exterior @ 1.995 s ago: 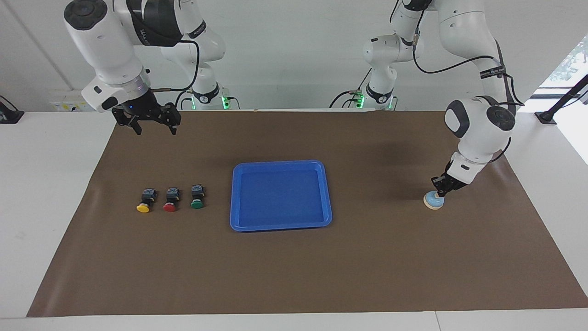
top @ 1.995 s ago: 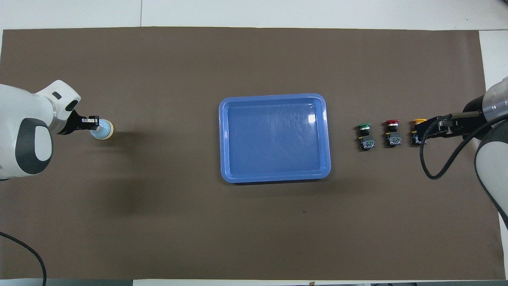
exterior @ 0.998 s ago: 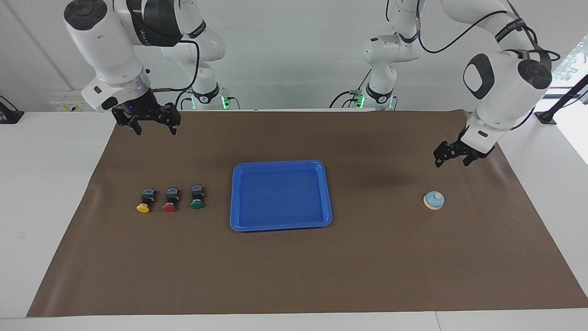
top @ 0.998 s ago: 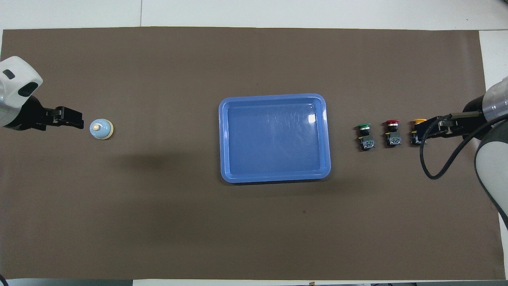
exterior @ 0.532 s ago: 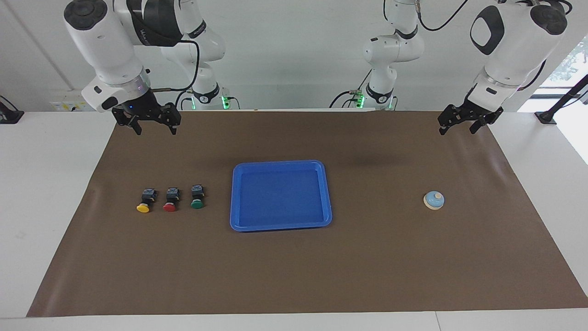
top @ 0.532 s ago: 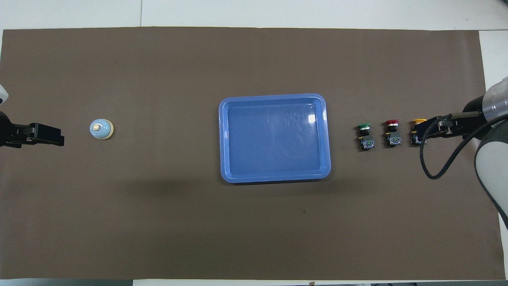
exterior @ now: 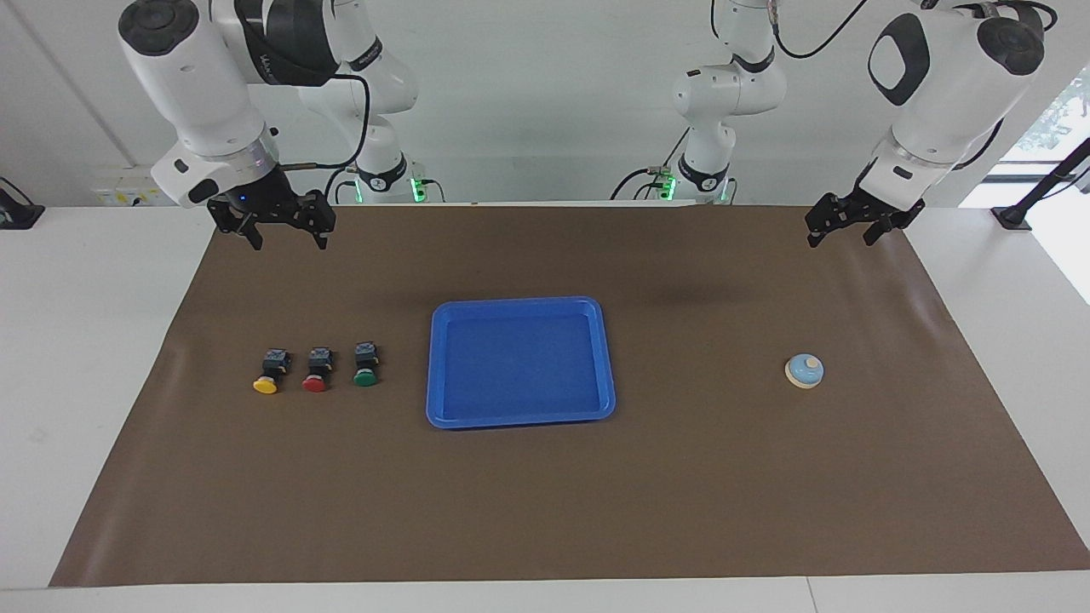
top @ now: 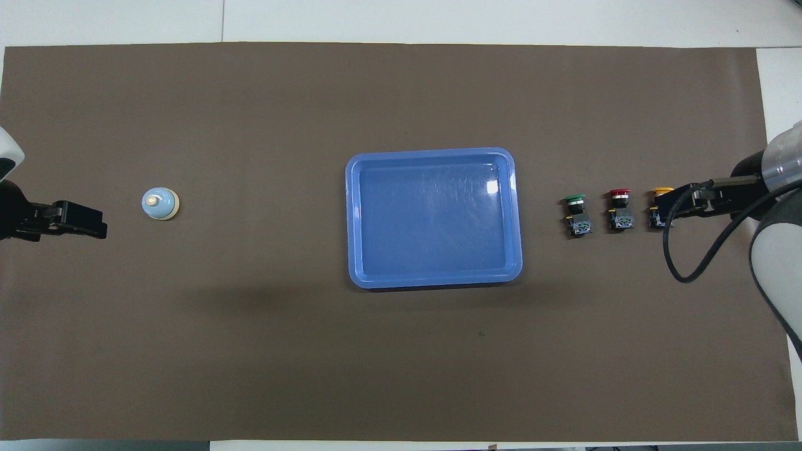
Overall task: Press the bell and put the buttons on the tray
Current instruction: 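Lift the left gripper off the bell and draw it back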
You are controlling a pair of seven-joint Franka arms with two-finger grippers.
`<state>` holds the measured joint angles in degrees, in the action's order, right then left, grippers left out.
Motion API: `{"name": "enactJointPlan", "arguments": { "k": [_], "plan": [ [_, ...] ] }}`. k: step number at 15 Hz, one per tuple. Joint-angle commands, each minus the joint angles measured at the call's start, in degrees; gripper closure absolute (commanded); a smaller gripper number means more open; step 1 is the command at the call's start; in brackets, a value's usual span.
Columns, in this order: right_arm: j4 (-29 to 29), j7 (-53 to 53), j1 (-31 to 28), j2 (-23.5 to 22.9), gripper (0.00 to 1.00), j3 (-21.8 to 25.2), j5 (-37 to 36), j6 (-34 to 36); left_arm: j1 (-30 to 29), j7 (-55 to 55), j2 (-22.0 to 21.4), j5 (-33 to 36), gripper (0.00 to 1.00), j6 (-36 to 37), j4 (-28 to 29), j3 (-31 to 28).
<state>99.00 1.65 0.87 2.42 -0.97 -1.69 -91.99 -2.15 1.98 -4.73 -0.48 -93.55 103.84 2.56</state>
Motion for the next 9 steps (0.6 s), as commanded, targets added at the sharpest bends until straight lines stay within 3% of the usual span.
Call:
{"name": "enactJointPlan", "arguments": {
  "k": [1,9],
  "plan": [
    [0.58,-0.77,-1.05,0.66,0.0,-0.7,-0.25,0.76,0.48,-0.75,2.71,0.39,0.0,2.84,-3.47,-0.27],
    [0.58,-0.77,-1.05,0.75,0.0,-0.7,-0.25,0.68,0.48,-0.66,3.24,0.48,0.0,3.9,-3.47,-0.27]
  ]
}}
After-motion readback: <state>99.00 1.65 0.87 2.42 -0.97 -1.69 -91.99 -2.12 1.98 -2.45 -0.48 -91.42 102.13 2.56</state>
